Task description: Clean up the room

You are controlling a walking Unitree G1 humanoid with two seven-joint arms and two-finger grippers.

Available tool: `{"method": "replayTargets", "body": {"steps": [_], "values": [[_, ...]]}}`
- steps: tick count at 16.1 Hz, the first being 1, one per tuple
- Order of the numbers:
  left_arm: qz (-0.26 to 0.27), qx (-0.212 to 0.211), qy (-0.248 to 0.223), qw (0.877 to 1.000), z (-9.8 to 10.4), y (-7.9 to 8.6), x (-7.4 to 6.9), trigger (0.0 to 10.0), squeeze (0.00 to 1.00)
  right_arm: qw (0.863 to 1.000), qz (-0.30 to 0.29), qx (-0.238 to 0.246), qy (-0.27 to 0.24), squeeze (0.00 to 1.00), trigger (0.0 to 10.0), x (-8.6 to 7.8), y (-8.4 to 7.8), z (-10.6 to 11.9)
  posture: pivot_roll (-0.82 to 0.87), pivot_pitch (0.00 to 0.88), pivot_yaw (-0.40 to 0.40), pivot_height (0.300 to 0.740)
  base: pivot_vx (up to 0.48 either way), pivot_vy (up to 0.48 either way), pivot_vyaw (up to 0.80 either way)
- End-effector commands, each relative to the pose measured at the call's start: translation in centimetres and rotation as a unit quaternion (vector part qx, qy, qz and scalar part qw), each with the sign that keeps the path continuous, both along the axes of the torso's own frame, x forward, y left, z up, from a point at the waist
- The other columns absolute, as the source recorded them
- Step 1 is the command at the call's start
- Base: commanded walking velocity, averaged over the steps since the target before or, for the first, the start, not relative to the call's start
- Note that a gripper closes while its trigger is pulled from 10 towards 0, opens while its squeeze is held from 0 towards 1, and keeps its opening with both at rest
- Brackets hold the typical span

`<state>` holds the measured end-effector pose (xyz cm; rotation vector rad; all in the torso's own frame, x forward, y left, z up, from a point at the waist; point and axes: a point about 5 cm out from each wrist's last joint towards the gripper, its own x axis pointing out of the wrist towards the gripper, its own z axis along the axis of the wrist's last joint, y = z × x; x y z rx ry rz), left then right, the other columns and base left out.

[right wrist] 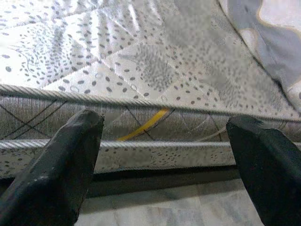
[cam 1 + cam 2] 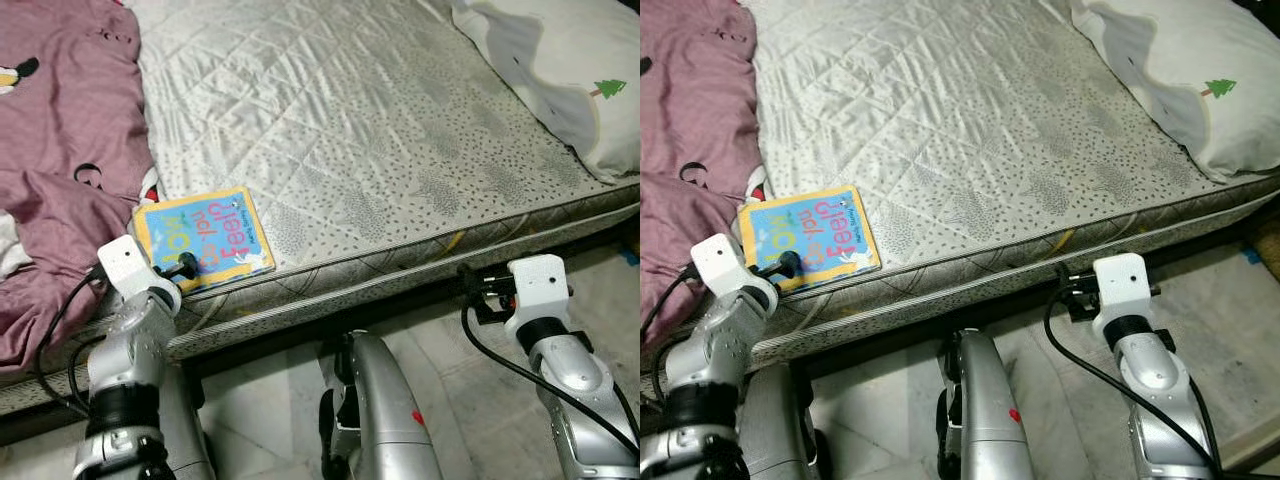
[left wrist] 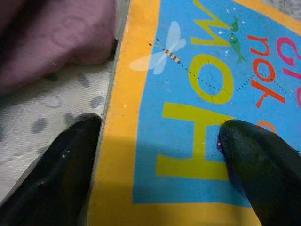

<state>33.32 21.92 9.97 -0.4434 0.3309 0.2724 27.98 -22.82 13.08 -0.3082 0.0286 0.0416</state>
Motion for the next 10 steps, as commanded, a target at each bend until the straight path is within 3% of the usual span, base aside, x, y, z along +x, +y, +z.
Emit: {"method": "replayTargets", "body": {"steps": [1, 5, 10], "values": [[-0.03, -0.032, 0.025, 0.999, -1.4, -1.3, -0.1, 0.0, 0.0, 1.0, -0.003, -0.011, -0.007, 0.0, 10.0, -0.1, -0.3, 0.3, -0.19, 0.251, -0.109, 0.538, 0.0, 0.0, 0.0], [-0.08, -0.1, -0.003, 0.992, -1.3, -2.9, 1.2, 0.0, 0.0, 1.0, 0.003, -0.023, -0.02, 0.0, 10.0, 0.8, -0.3, 1.1, -0.2, 0.234, -0.123, 0.538, 0.0, 0.0, 0.0], [-0.139, -0.116, -0.026, 0.983, -0.4, -4.6, 2.4, 0.0, 0.0, 0.999, 0.007, -0.031, -0.031, 0.0, 10.0, 1.4, -0.1, 1.5, -0.2, 0.218, -0.134, 0.538, 0.0, 0.0, 0.0]]}}
